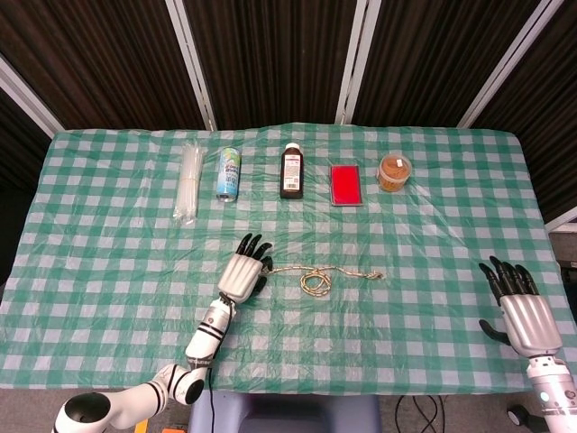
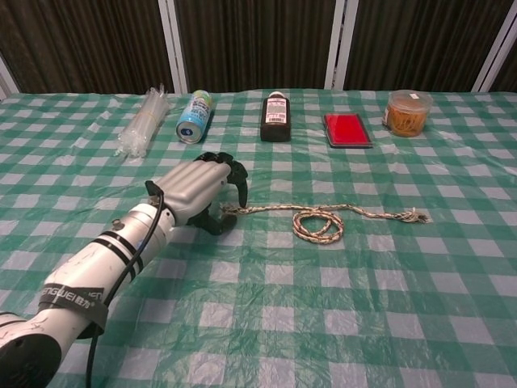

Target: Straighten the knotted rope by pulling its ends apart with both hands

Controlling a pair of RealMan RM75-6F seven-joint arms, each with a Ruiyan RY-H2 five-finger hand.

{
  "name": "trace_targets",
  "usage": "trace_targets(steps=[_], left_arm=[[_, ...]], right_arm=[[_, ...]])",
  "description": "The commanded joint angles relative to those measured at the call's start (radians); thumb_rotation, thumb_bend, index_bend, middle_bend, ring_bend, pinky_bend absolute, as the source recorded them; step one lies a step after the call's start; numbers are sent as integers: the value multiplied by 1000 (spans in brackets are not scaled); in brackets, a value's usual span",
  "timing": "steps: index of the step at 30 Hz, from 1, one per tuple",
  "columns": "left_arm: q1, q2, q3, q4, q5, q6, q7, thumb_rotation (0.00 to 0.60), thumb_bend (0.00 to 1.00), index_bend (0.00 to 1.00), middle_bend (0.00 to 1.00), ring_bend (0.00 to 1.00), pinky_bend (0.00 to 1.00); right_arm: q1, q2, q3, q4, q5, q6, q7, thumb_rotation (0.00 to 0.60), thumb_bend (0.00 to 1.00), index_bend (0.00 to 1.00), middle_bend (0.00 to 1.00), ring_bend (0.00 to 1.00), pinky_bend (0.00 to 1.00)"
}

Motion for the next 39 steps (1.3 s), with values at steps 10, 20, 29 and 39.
trace_targets(steps=[10,20,29,39], left_arm=[[-11,-12,-9,28,-13,4,7,600,413,518,172,0,31],[-11,-6,-6,26,-23,-1,13,600,460,568,171,0,30],[-9,3,2,11,-17,14,18,600,469,612,170,0,28],[29,53,45,-38,25,75,-11,600,469,688,177,0,27]], right_arm=[[-2,1,-2,-1,1,0,-4,600,311,0,0,0,0],[0,-2,-4,-4,-1,-2,-17,600,311,0,0,0,0],[1,-6,-8,-1,-11,-2,-22,600,311,0,0,0,0],[44,-79,-12,50,-58,-38,-49,600,310,11,0,0,0]])
